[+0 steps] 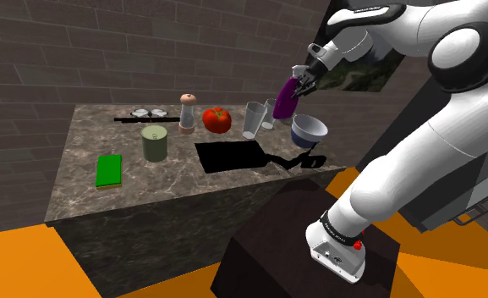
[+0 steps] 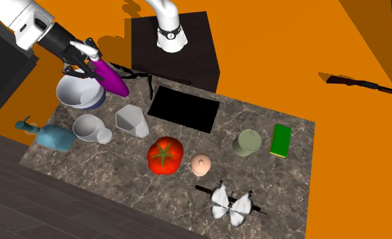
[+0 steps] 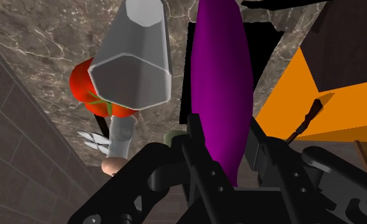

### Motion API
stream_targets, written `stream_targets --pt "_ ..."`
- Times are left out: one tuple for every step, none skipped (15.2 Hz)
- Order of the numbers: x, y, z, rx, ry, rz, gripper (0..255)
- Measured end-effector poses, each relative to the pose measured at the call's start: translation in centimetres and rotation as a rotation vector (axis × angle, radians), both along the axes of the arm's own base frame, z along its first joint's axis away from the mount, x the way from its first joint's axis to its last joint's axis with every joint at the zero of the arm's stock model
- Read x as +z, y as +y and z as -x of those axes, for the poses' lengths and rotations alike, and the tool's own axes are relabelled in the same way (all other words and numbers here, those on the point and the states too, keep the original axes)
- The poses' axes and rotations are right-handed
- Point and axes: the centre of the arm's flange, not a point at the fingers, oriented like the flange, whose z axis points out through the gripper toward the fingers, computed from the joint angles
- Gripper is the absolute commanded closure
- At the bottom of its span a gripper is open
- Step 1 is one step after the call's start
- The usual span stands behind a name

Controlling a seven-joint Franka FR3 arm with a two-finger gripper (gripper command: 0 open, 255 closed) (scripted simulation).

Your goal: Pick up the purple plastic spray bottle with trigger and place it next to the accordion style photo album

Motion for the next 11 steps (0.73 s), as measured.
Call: stream_targets --pt "-0.6 -0.1 0.0 0.0 0.0 0.0 255" --pt "-1.0 -0.1 0.0 0.0 0.0 0.0 255" --pt "-1.6 0.0 0.0 0.0 0.0 0.0 255" --pt "-2.2 -0.1 -0.1 0.0 0.0 0.0 255" --pt "-2.6 0.0 -0.1 0.0 0.0 0.0 255" --pt "-3.2 0.0 -0.1 0.0 0.0 0.0 255" --pt "-3.7 0.0 -0.1 0.0 0.0 0.0 255" --pt "-4.2 -0.1 0.0 0.0 0.0 0.0 255" --pt "-4.7 0.0 0.0 0.0 0.0 0.0 255" --pt "-5.4 0.1 0.0 0.0 0.0 0.0 255" --pt "-5.9 0.1 -0.1 0.0 0.0 0.0 255"
